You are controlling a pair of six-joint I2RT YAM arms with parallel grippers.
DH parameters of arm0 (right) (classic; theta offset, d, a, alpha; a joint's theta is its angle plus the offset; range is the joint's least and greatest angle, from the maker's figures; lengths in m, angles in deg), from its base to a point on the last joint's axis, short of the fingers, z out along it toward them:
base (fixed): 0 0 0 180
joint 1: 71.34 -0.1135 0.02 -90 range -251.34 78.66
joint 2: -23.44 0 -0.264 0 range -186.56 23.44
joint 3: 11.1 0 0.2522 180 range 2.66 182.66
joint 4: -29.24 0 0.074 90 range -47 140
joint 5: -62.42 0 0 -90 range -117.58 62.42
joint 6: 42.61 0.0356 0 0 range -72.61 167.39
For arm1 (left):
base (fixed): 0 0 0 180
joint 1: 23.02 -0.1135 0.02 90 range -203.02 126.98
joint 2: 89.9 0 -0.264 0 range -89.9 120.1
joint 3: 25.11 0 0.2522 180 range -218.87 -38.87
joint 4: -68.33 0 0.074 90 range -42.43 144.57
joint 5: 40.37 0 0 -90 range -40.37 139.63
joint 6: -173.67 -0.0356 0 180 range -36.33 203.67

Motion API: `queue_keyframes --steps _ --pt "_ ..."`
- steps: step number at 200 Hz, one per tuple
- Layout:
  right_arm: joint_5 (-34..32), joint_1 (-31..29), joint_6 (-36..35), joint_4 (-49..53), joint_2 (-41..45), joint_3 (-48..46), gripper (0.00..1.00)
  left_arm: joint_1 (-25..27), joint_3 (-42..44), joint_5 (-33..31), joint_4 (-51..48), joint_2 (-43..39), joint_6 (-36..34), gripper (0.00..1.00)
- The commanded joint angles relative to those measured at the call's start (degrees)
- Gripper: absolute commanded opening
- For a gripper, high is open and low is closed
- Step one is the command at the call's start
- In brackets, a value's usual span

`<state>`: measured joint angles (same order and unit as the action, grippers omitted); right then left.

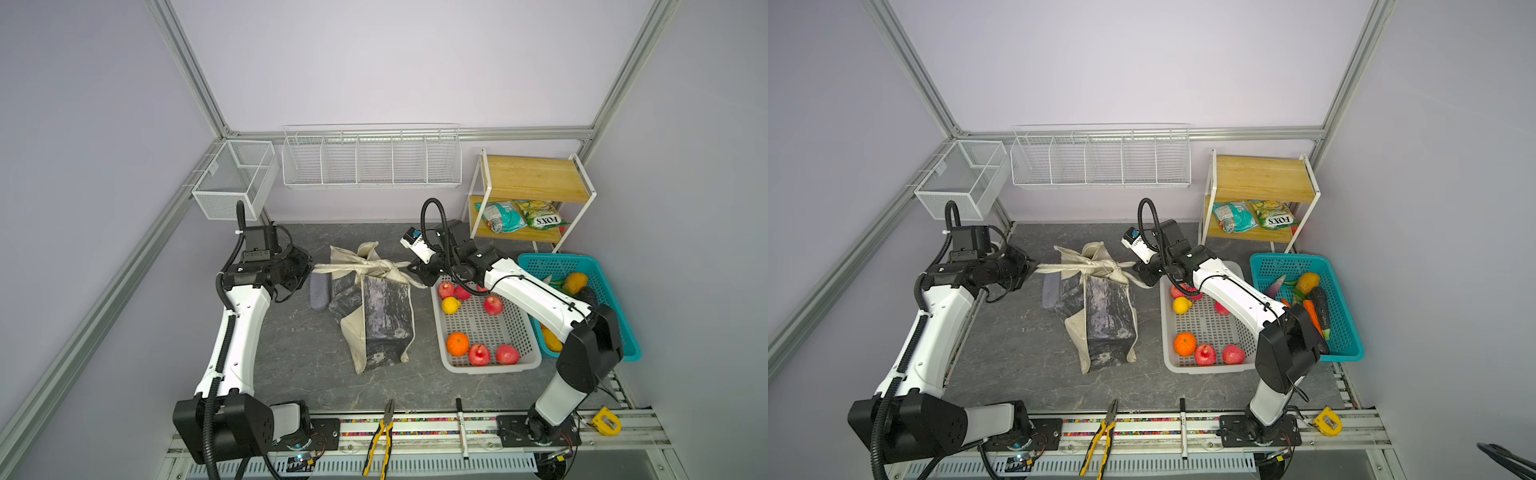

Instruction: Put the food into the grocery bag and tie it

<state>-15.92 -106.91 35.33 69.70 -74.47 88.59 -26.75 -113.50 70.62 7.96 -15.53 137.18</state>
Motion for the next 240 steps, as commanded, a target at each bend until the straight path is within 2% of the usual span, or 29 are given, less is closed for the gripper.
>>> queue_keyframes --steps 1,61,64,74,144,162,176,189,211,218,240 --pt "-23.58 9.99 5.09 11.19 3.93 -1.90 0.07 -9.07 -1.27 -20.54 0.81 0.12 -1.40 0.00" --pt "-32.90 11.43 5.90 13.37 4.19 -1.18 0.07 -11.04 -3.49 -20.72 1.71 1.96 -3.84 0.00" --pt "-33.26 11.56 5.92 13.47 4.21 -1.09 0.07 -12.85 -3.64 -20.79 1.70 1.97 -3.91 0.00" --pt "-34.33 11.69 5.76 13.60 4.22 -0.95 0.07 -13.62 -4.02 -20.66 1.93 2.28 -4.05 0.00" --pt "-37.48 12.50 3.97 13.82 5.16 1.92 0.07 -15.32 -7.56 -20.68 1.87 3.67 -4.45 0.00" --pt "-34.90 12.32 3.84 13.25 5.57 1.27 0.07 -15.43 -7.42 -19.62 2.46 3.97 -4.37 0.00" --pt "-31.81 11.31 3.58 12.16 5.71 0.35 0.07 -15.44 -5.55 -14.07 5.98 4.13 -5.02 0.00" --pt "-28.19 9.76 2.50 10.43 5.71 -0.67 0.07 -14.87 -2.82 -10.34 9.66 4.14 -2.66 0.00" --pt "-23.22 7.11 1.64 7.56 5.47 -1.62 0.07 -12.17 -2.65 -8.50 9.84 4.73 -2.67 0.00" --pt "-21.60 6.42 1.38 7.09 5.17 -1.42 0.07 -9.20 -2.80 -8.14 9.75 4.70 -2.63 0.00" --pt "-19.27 4.70 1.15 6.52 4.01 -0.47 0.07 -6.07 -2.99 -6.40 9.87 4.49 -1.71 0.00"
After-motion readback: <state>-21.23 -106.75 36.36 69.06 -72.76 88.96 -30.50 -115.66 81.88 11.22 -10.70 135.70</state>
